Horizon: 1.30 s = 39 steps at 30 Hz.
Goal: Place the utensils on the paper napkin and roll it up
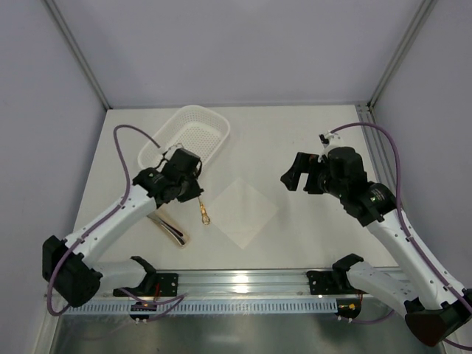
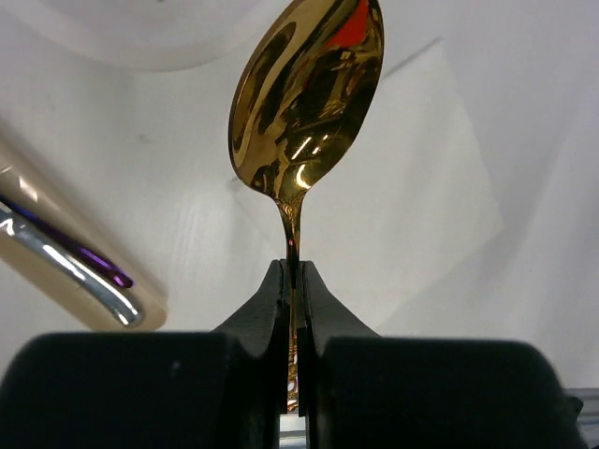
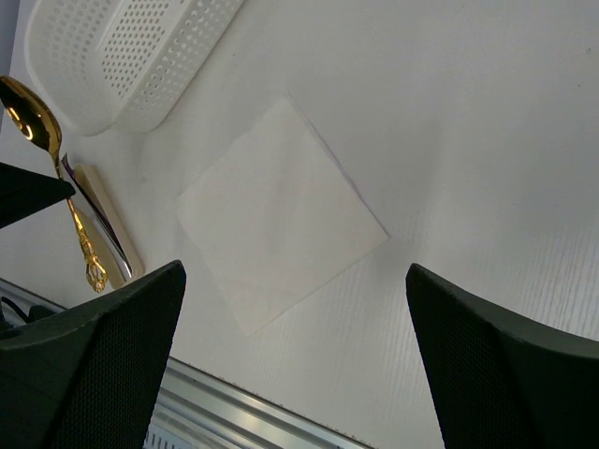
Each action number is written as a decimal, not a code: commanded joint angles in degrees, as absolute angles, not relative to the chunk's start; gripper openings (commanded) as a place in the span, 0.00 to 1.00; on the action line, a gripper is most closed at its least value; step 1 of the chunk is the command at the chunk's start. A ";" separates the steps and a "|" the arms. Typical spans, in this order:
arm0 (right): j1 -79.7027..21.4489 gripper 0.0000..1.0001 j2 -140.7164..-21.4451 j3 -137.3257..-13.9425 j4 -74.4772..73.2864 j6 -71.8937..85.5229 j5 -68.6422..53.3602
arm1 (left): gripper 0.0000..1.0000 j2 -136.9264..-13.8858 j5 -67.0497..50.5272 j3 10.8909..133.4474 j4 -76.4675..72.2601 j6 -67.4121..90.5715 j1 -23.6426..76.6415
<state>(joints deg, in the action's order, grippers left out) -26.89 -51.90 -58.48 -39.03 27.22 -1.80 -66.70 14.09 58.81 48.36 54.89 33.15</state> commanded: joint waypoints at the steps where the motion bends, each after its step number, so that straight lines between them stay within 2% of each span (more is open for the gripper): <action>1: -26.90 1.00 -52.03 -58.10 -37.71 27.60 -1.23 | 0.00 -72.58 13.54 65.46 42.73 51.16 38.22; 9: -26.98 1.00 -52.47 -57.92 -37.79 26.37 -0.26 | 0.00 -91.20 7.22 75.40 37.54 50.10 42.54; 16: -26.98 1.00 -52.47 -58.36 -38.14 24.87 1.76 | 0.00 -101.76 4.31 79.54 33.84 50.98 44.21; 39: -26.98 1.00 -52.03 -57.83 -37.53 23.82 3.16 | 0.00 -110.74 4.05 81.56 31.91 55.02 44.30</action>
